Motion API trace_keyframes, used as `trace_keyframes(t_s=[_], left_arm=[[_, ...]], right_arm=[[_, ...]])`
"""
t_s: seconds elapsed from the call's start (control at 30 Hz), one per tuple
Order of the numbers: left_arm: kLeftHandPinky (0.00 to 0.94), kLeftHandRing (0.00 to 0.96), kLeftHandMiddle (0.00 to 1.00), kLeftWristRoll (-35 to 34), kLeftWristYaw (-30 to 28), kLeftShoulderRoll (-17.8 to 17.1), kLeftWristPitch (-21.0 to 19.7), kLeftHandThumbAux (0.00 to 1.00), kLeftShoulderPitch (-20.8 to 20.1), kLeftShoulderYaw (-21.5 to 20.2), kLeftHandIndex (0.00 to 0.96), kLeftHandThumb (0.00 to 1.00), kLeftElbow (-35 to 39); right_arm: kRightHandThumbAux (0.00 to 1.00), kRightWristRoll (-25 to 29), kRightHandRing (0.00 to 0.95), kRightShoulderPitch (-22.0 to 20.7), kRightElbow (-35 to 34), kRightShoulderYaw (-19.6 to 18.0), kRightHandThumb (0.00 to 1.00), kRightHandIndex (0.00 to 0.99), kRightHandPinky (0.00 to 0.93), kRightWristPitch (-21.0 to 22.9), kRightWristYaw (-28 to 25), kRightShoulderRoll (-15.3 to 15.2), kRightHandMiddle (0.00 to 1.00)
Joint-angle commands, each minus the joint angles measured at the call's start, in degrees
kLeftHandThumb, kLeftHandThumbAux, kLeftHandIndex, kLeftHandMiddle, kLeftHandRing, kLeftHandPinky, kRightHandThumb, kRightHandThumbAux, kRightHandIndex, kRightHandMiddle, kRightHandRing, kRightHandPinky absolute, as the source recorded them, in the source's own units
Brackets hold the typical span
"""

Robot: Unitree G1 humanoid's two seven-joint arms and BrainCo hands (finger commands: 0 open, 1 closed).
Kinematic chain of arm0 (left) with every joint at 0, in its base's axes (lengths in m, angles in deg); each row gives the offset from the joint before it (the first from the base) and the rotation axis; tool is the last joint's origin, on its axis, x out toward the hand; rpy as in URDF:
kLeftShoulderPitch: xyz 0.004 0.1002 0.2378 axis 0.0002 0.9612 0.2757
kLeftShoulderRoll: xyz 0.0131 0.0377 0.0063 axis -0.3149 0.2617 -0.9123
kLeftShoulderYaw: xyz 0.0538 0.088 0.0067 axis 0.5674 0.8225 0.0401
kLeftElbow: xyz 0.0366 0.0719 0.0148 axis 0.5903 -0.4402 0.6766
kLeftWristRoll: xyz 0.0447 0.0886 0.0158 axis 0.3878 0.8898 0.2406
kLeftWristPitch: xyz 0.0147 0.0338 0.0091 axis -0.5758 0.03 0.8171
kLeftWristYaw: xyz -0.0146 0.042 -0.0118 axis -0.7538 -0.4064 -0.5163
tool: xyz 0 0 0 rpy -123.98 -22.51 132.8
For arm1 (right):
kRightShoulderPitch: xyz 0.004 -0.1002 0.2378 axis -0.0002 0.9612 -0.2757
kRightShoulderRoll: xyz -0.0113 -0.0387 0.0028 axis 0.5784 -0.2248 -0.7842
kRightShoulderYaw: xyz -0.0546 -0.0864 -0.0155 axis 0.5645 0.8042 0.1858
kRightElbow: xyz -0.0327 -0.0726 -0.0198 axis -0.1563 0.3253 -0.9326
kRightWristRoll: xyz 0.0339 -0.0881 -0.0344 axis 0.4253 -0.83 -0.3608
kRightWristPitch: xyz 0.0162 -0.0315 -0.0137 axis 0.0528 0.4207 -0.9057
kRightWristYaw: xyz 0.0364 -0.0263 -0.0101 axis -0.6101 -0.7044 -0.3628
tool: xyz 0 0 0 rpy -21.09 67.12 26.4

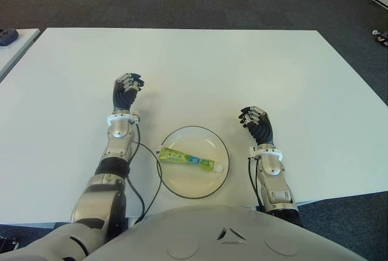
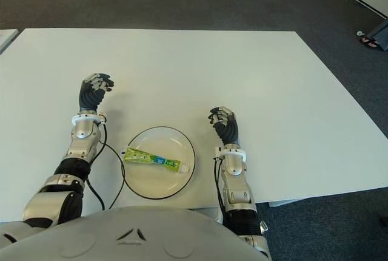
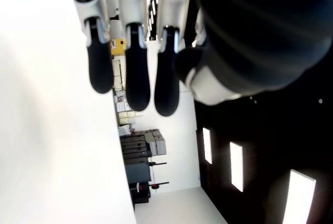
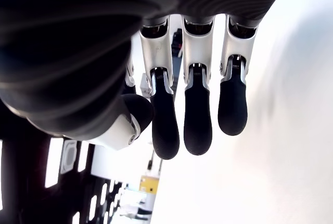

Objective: Put the toothpaste on the table into the plate.

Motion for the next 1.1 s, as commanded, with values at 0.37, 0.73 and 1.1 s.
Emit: trace_keyframes(t_s=[0.37,0.73,1.1], left_arm=[[0.561,0.601,0.615,3.6,1.3,1.1,-1.0,0.716,5.1,1.7,0.436,0.705,2.8],[0.563,0.610,0.627,4.4,0.7,1.3,-3.5,0.716,8.3,2.9,0.437,0.707,5.3],[0.546,0.597,0.623,3.8,0.2,1.7,-2.4,0.716,9.3,2.8,0.437,0.709,4.5]], right_arm=[[0.732,0.8,0.563,-2.9,2.9,-0.2,0.706,0.429,0.579,-1.0,0.0,0.4,0.557],[0.733,1.0,0.567,-3.5,4.3,-0.2,0.707,0.429,0.588,-2.7,0.6,0.9,0.555],[0.732,1.0,0.575,-3.7,4.7,-0.5,0.707,0.429,0.595,-3.3,1.0,1.2,0.562]])
